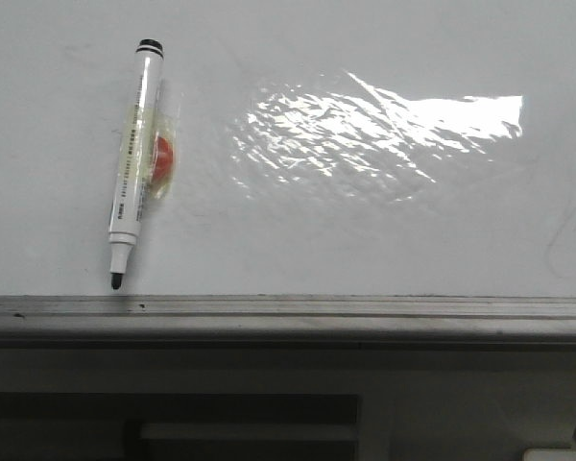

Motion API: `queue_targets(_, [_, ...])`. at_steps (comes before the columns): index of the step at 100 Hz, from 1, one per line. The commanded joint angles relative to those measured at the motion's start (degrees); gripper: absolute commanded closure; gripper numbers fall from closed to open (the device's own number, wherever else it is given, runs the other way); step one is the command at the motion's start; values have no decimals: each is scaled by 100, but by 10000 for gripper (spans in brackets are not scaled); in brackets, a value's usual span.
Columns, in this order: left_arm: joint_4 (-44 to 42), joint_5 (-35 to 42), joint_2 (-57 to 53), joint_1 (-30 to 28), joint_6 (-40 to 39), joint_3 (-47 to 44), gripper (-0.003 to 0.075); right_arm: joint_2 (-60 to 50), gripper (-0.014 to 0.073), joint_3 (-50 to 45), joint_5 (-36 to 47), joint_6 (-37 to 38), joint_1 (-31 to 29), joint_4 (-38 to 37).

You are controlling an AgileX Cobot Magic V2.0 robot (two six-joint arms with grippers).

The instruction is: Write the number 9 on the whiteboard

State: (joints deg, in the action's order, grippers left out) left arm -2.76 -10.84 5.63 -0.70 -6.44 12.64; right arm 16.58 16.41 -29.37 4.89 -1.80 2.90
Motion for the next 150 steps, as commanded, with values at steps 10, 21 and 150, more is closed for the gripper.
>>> queue_targets(10, [59, 54, 406, 42, -11, 292, 666, 384, 655, 307, 395, -28, 18, 23])
queue_targets(21, [71, 203, 509, 54, -11, 279, 429, 384, 655, 285, 421, -28, 18, 23])
queue_targets(150, [857, 4407, 5188, 5236, -121, 167, 261, 384, 655, 134, 653, -28, 18, 23])
